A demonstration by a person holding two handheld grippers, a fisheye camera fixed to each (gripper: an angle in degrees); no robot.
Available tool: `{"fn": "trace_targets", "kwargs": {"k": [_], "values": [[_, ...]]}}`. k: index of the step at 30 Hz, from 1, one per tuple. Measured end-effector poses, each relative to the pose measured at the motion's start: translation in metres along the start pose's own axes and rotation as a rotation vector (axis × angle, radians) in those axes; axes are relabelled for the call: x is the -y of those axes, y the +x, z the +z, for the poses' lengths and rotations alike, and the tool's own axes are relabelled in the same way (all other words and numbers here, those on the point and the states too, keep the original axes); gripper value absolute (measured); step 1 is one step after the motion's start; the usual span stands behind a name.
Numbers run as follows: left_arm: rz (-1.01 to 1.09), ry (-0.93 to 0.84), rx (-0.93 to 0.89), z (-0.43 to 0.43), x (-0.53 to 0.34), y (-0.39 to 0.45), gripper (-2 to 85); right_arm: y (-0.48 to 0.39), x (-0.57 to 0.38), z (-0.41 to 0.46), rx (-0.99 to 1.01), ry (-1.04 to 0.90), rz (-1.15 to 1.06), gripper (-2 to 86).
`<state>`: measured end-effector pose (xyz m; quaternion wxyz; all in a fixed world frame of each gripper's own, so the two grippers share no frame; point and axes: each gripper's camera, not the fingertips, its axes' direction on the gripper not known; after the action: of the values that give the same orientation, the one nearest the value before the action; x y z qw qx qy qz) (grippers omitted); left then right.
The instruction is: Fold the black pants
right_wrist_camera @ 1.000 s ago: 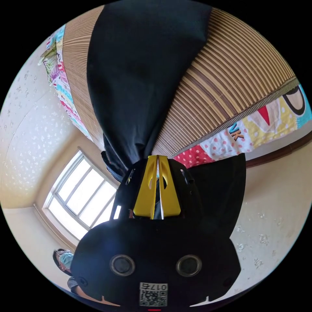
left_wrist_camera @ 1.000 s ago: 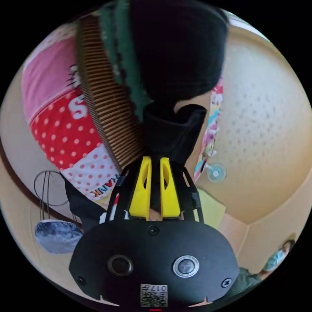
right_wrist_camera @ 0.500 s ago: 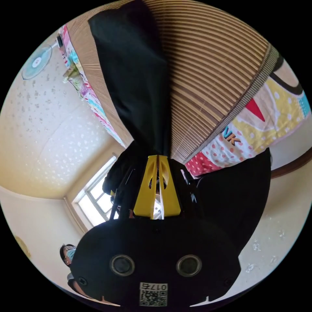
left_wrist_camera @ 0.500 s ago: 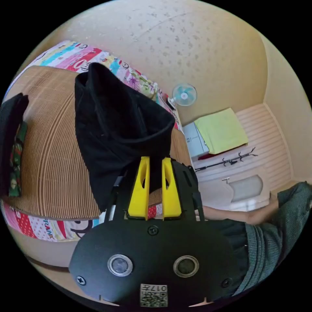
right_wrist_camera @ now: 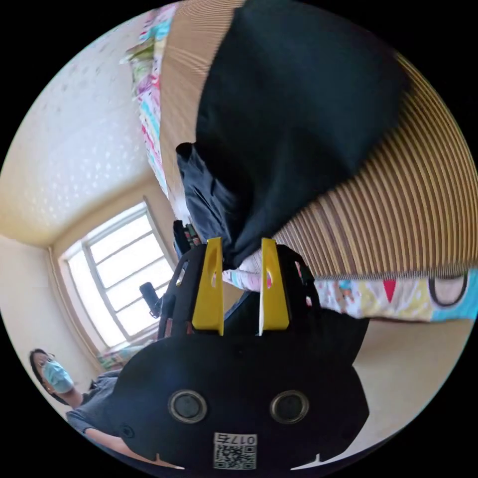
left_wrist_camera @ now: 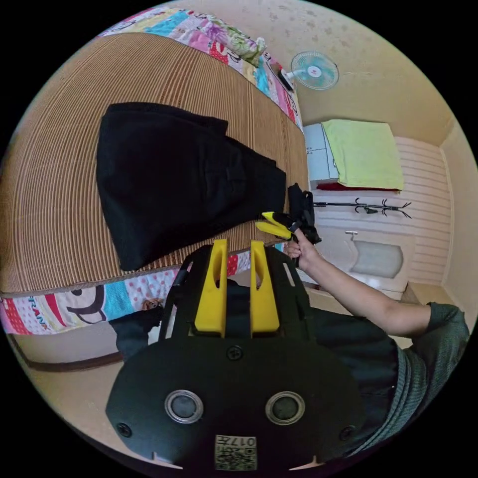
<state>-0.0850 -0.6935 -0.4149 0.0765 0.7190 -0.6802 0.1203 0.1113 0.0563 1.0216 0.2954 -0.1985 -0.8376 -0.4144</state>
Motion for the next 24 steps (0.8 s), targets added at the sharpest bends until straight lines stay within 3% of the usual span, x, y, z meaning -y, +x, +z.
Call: {"fn": "trace_targets", "kwargs": {"k": [6, 10, 17, 24], "values": [[-0.102, 0.021, 0.060, -0.015, -0.001, -0.017, 11.9, -0.023, 0.051, 0.046, -0.264, 0.004, -0.151, 16.0], [-0.153, 0.027, 0.080, -0.018, 0.004, -0.030, 14.0, -0.011, 0.069, 0.084, -0.377, -0.121, -0.122, 10.4], [-0.274, 0.027, 0.044, -0.010, 0.039, -0.084, 16.7, -0.047, 0.041, 0.062, -0.224, -0.223, -0.290, 3.6], [-0.340, -0.062, 0.033, 0.024, 0.102, -0.142, 18.5, 0.022, 0.020, 0.020, -0.400, -0.010, 0.005, 1.5]]}}
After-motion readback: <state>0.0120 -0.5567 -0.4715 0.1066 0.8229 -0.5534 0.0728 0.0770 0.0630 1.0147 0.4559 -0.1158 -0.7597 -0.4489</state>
